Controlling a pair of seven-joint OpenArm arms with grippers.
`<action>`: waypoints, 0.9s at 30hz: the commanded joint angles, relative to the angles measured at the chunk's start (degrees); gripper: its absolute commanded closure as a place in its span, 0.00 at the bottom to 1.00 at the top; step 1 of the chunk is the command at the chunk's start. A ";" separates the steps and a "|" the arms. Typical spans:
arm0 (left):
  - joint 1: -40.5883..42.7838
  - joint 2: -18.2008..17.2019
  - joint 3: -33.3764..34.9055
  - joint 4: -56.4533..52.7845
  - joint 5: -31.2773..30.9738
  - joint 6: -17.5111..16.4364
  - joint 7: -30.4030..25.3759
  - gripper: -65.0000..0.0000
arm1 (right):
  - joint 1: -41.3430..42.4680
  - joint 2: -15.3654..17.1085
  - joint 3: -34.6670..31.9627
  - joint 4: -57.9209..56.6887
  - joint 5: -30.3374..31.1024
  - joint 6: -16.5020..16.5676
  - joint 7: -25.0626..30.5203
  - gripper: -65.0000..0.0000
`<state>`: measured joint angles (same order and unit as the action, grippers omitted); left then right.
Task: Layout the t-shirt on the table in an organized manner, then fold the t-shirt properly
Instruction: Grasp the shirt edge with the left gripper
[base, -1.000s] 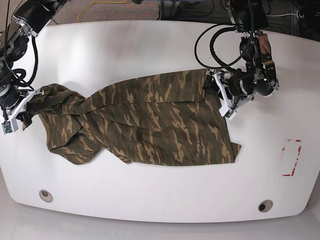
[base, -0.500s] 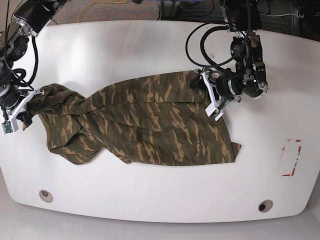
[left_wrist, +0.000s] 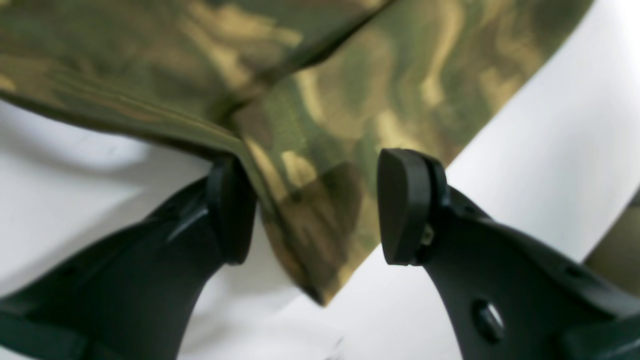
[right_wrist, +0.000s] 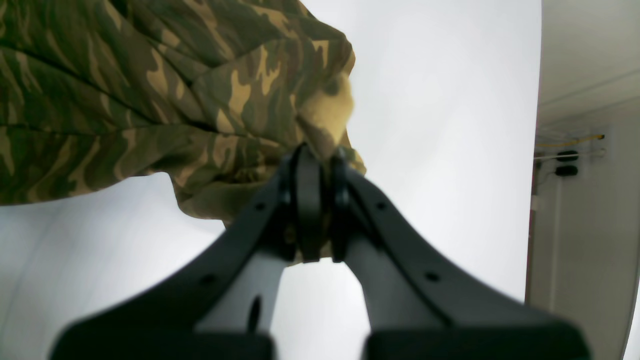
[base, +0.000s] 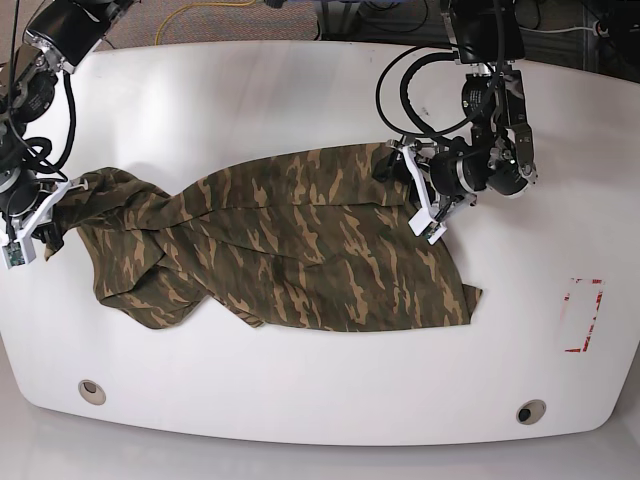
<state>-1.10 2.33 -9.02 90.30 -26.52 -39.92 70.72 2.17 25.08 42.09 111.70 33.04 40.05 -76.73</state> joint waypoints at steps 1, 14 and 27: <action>-0.87 0.00 1.24 0.64 -1.39 -0.08 -0.70 0.48 | 0.77 1.16 0.51 0.87 0.41 -0.05 1.26 1.00; -0.43 -0.26 4.49 1.43 -1.65 -0.08 -0.43 0.66 | 0.86 1.16 0.51 0.87 0.41 -0.05 1.26 1.00; -0.52 -2.28 2.38 14.18 -1.65 -0.08 6.78 0.66 | 0.77 1.16 0.51 0.87 0.41 -0.05 1.26 1.00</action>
<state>-0.86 0.60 -5.91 102.26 -27.88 -39.94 77.17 2.17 24.95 42.17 111.70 33.04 40.05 -76.71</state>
